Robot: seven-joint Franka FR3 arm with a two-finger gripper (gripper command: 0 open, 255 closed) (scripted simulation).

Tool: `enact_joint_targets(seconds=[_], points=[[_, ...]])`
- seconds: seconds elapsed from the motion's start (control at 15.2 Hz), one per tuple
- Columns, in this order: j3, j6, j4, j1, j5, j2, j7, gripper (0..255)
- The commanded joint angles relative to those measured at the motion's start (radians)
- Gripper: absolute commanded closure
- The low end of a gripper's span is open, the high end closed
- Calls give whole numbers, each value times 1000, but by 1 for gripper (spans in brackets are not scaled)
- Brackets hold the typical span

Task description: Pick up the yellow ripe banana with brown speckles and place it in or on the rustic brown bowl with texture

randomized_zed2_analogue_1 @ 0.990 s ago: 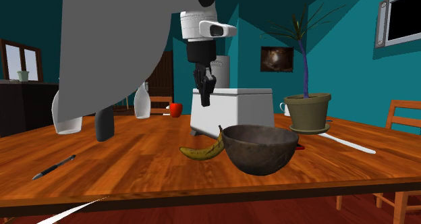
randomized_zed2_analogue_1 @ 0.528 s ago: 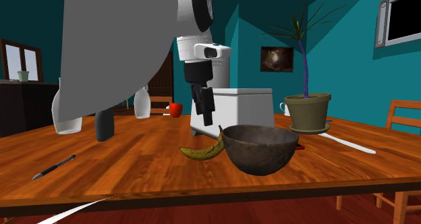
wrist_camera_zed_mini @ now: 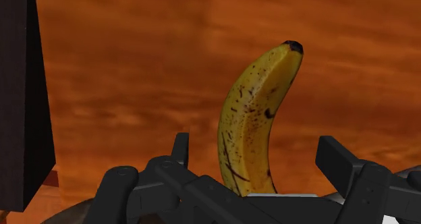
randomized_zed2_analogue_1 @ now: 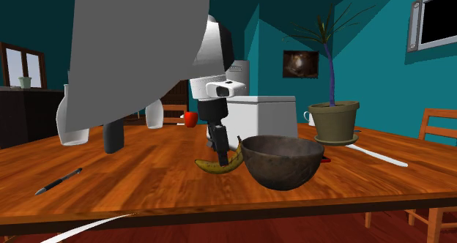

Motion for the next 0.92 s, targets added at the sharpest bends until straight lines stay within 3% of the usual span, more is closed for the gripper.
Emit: enact_joint_targets(seconds=[0.0, 0.2, 0.66, 0.73, 0.86], points=[[17, 30, 5, -31, -72, 44, 53, 0], [28, 61, 12, -65, -181, 101, 131, 0], [26, 61, 12, -63, -180, 101, 131, 0], [26, 61, 12, -63, -180, 101, 131, 255], [26, 61, 12, -63, -180, 101, 131, 255]])
